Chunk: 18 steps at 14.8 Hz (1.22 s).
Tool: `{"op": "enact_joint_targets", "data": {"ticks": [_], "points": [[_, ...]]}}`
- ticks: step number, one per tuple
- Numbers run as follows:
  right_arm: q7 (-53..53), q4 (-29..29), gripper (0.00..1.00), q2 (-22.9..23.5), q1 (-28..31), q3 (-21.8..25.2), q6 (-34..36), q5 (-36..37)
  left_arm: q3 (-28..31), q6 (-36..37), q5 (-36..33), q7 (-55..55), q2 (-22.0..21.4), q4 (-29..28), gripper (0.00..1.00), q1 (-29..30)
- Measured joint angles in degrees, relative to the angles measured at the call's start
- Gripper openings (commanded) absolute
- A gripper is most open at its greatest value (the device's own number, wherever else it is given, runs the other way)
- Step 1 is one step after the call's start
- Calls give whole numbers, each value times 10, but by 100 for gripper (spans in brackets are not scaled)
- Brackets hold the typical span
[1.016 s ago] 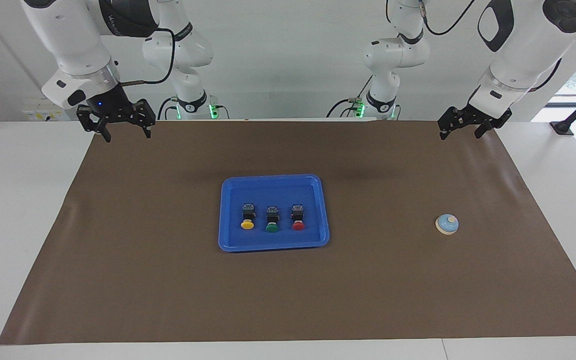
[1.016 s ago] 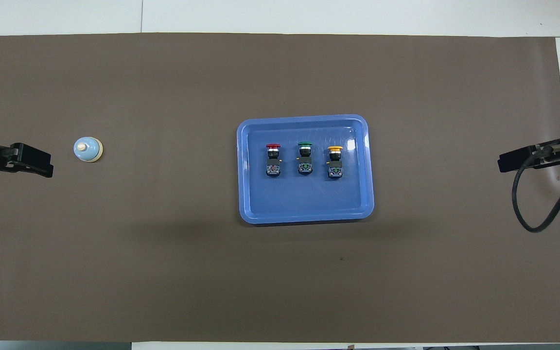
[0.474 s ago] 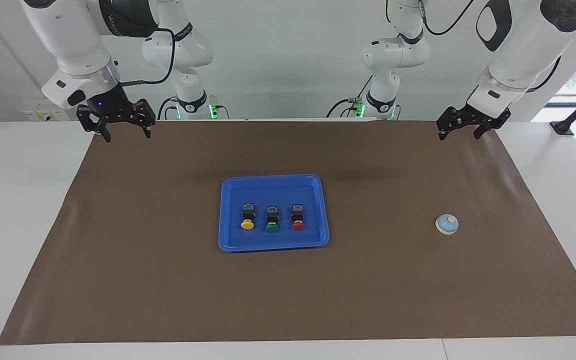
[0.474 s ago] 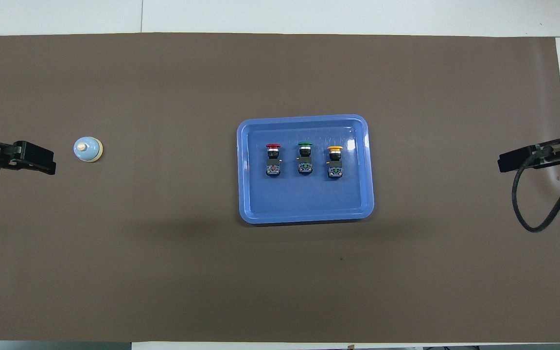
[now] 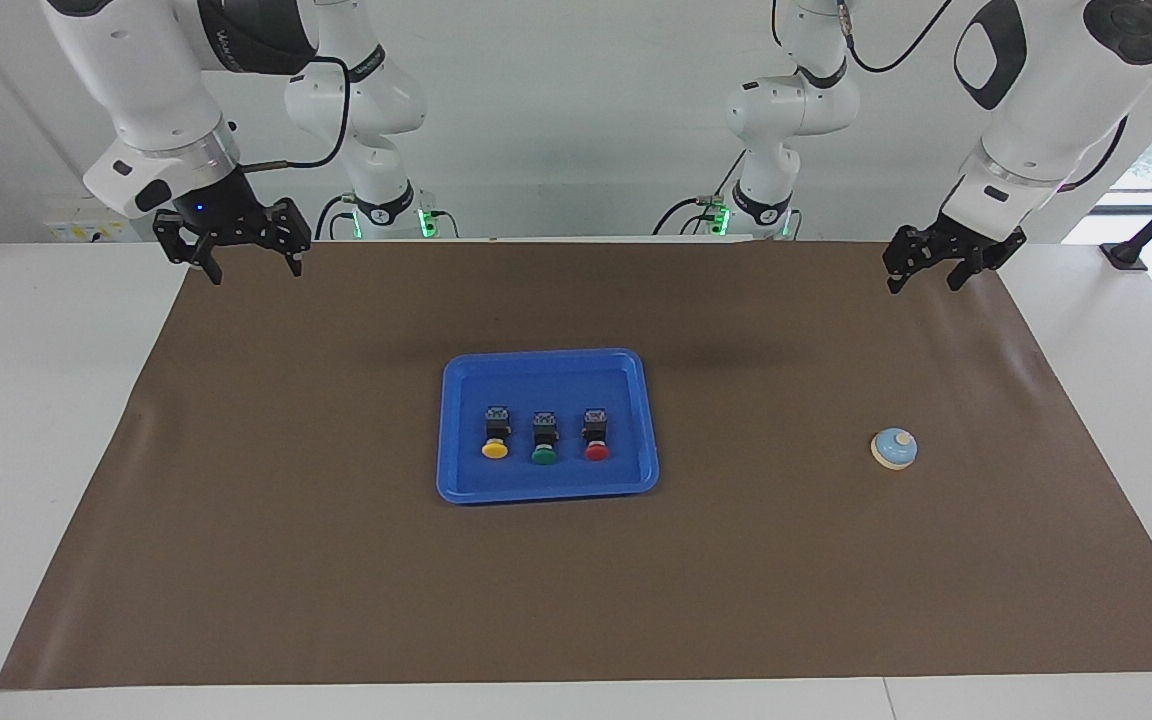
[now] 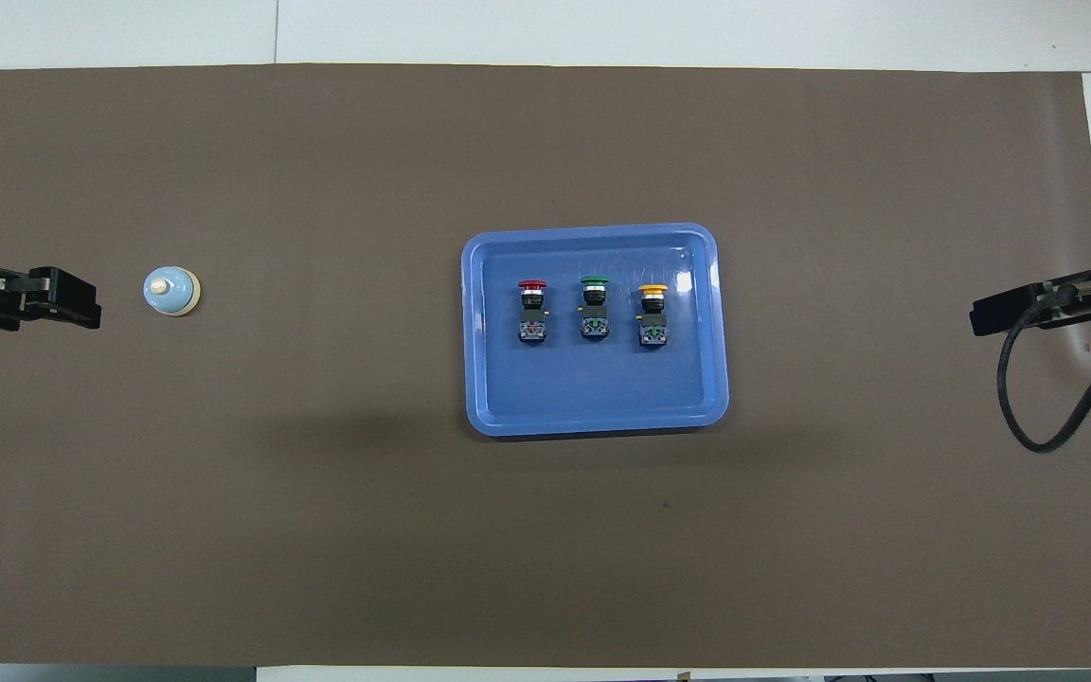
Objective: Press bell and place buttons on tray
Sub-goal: 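Move the left gripper over the call bell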
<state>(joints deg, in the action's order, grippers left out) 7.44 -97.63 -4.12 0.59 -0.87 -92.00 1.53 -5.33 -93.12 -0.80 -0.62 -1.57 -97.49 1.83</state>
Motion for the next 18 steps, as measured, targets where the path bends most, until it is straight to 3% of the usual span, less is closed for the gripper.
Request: {"op": "enact_joint_targets", "data": {"ticks": [4, 11, 18], "points": [[0, 0, 100, 0, 0, 0, 0, 0, 2, -55, 0, 0, 20, -25, 0, 9], [0, 0, 100, 0, 0, 0, 0, 0, 4, -222, 0, 0, 151, -55, 0, 25], [0, 0, 100, 0, 0, 0, 0, 0, 5, -307, 0, 1, 165, -94, 0, 60]]}}
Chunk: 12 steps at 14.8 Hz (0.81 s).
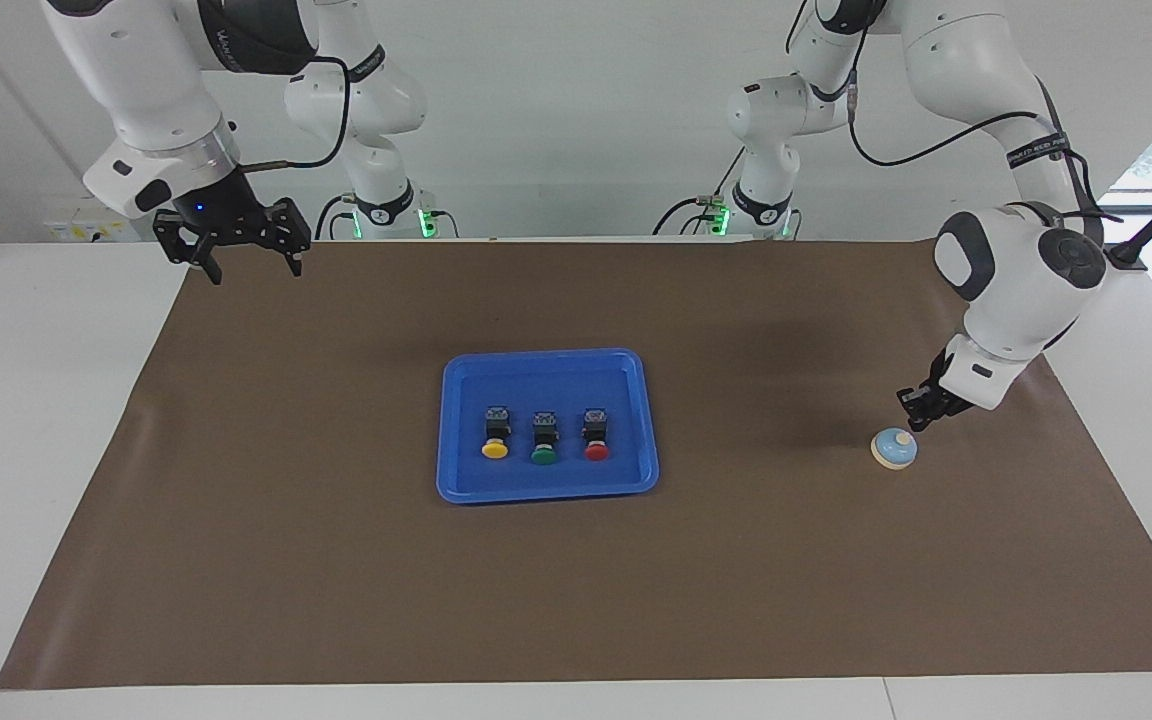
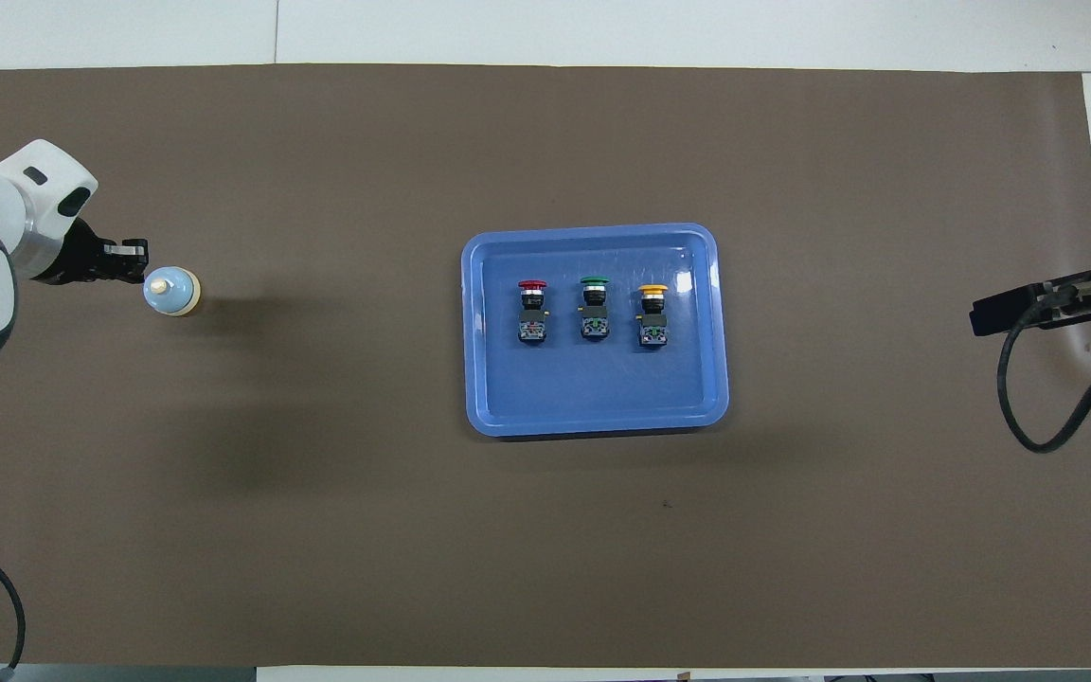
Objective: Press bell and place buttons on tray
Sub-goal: 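Move the left gripper over the call bell, then press down on the call bell with the left gripper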
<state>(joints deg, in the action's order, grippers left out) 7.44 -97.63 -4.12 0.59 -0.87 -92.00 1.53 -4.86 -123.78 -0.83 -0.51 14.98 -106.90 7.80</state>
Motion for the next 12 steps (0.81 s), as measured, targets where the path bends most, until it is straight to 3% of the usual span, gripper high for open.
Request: {"op": "enact_joint_targets", "data": {"ticks": [4, 12], "points": [[0, 0, 100, 0, 0, 0, 0, 0, -2, -25, 0, 0, 0, -31, 0, 4], [0, 0, 100, 0, 0, 0, 0, 0, -5, -37, 0, 0, 0, -42, 0, 1]]}}
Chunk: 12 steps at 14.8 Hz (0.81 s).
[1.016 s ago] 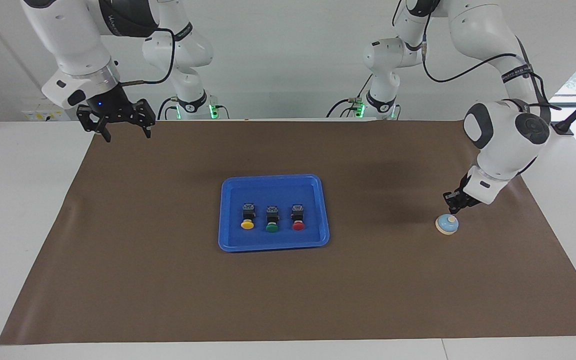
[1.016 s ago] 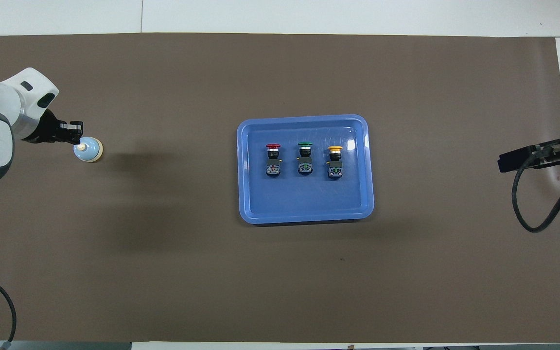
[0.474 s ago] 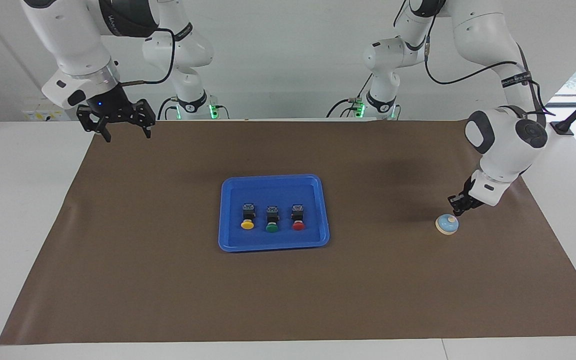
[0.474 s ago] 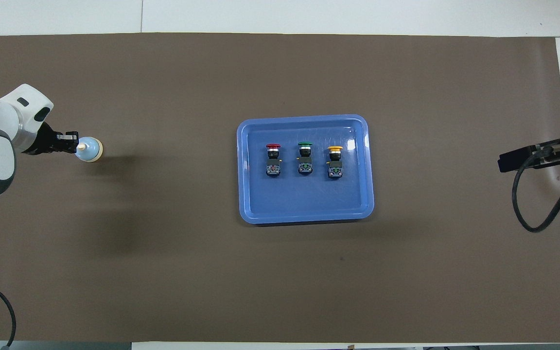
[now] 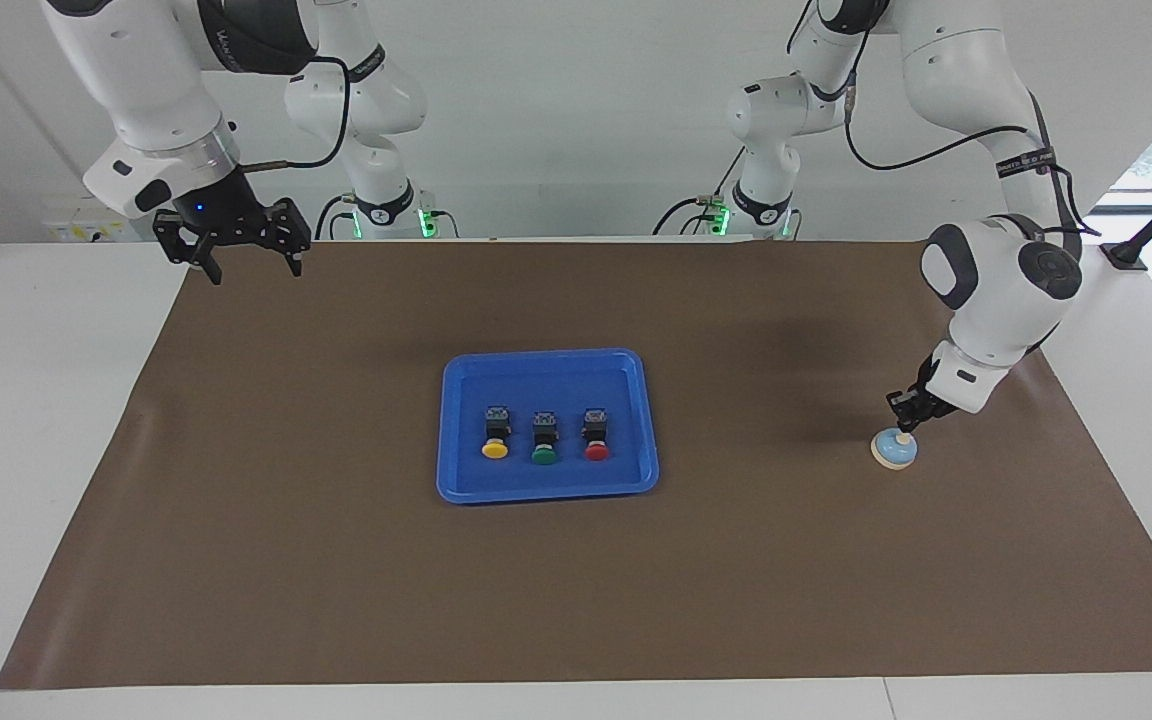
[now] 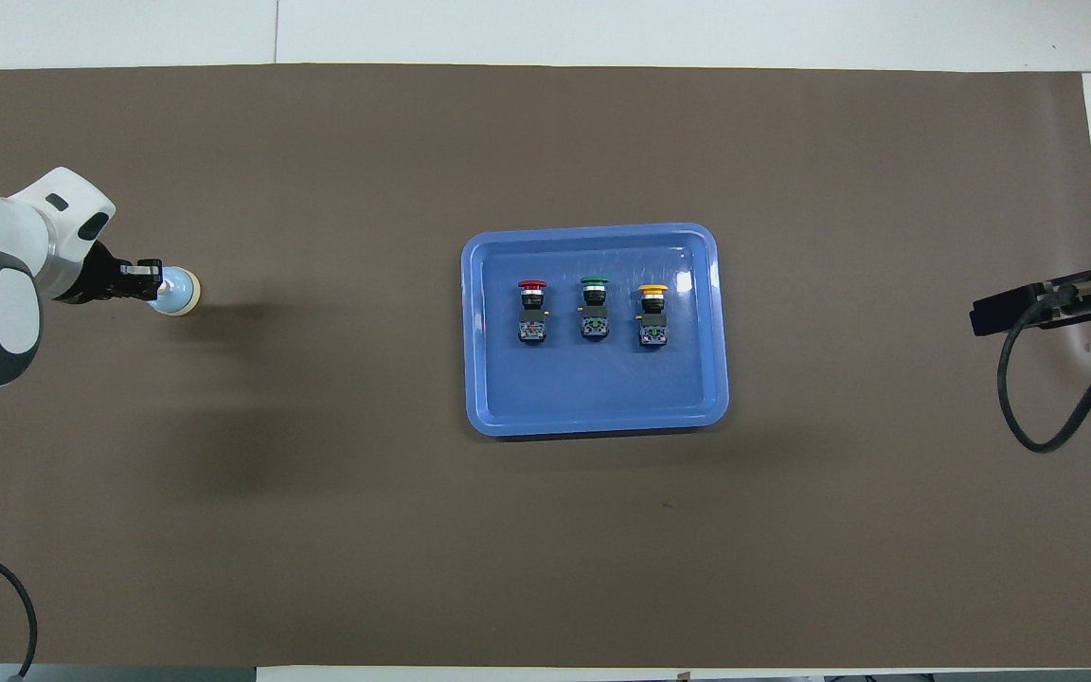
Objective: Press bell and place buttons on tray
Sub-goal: 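Press down on the call bell with the left gripper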
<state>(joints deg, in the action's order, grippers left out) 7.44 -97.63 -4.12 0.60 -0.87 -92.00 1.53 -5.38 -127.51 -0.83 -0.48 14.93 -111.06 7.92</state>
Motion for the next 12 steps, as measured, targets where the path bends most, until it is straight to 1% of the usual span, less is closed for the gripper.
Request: {"op": "enact_joint_targets", "data": {"ticks": [6, 12], "points": [[0, 0, 100, 0, 0, 0, 0, 0, 3, -35, 0, 0, 1, -26, 0, 2], [0, 0, 100, 0, 0, 0, 0, 0, 2, -33, 0, 0, 1, -25, 0, 4]]}}
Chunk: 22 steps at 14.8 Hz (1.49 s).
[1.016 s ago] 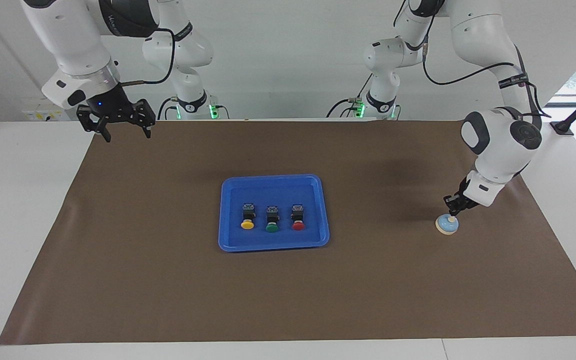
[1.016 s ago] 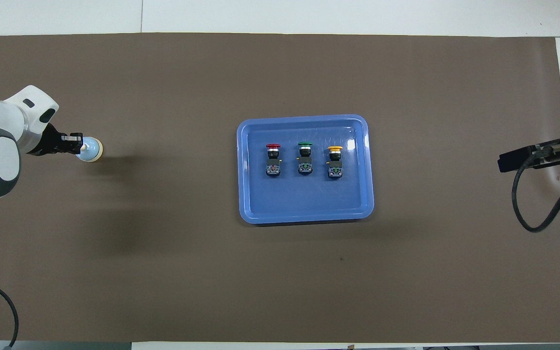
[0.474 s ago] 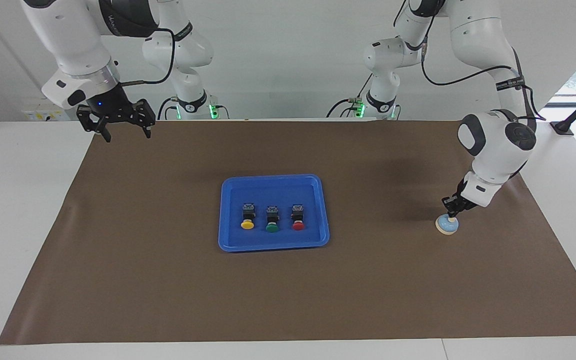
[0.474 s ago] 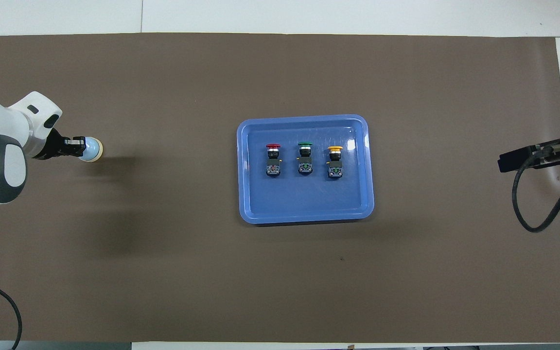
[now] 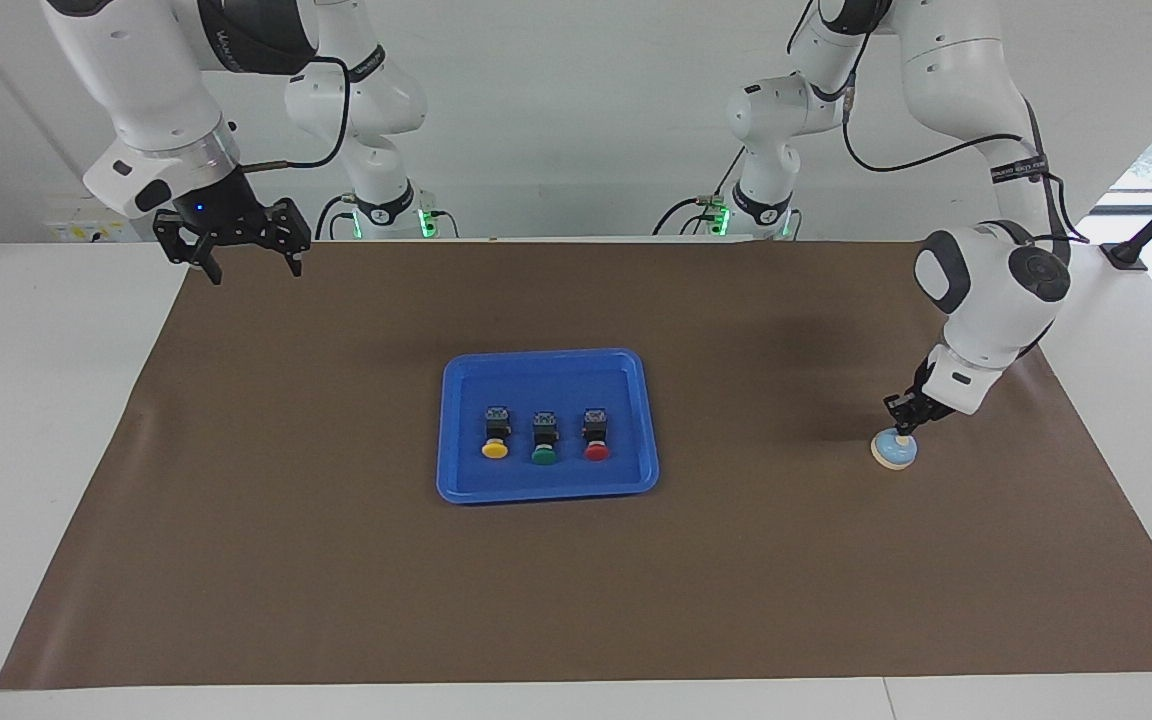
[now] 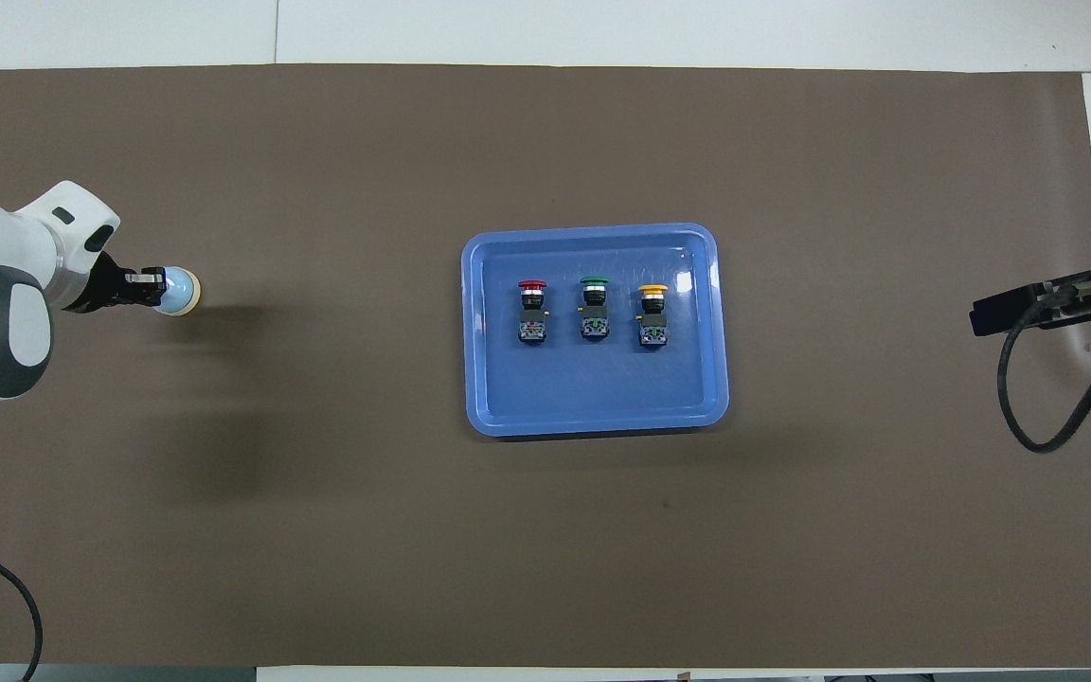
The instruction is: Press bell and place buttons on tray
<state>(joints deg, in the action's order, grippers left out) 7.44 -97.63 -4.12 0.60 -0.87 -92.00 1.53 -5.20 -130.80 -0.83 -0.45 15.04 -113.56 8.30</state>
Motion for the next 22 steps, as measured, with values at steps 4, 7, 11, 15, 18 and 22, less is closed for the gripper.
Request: {"op": "enact_joint_targets", "data": {"ticks": [4, 7, 11, 15, 18, 22], "points": [[0, 0, 100, 0, 0, 0, 0, 0, -3, 77, 0, 0, -1, 39, 46, -3], [0, 0, 100, 0, 0, 0, 0, 0, -7, 134, 0, 1, -16, 74, 100, -8], [0, 0, 100, 0, 0, 0, 0, 0, -10, 210, 0, 1, -83, 85, 100, -22], [0, 0, 100, 0, 0, 0, 0, 0, -10, 284, 0, 2, -155, 89, 100, -30], [0, 0, 100, 0, 0, 0, 0, 0, -10, 349, 0, 2, -172, 123, 100, -54], [0, 0, 100, 0, 0, 0, 0, 0, -9, 417, 0, 2, -171, 184, 100, -74]]}}
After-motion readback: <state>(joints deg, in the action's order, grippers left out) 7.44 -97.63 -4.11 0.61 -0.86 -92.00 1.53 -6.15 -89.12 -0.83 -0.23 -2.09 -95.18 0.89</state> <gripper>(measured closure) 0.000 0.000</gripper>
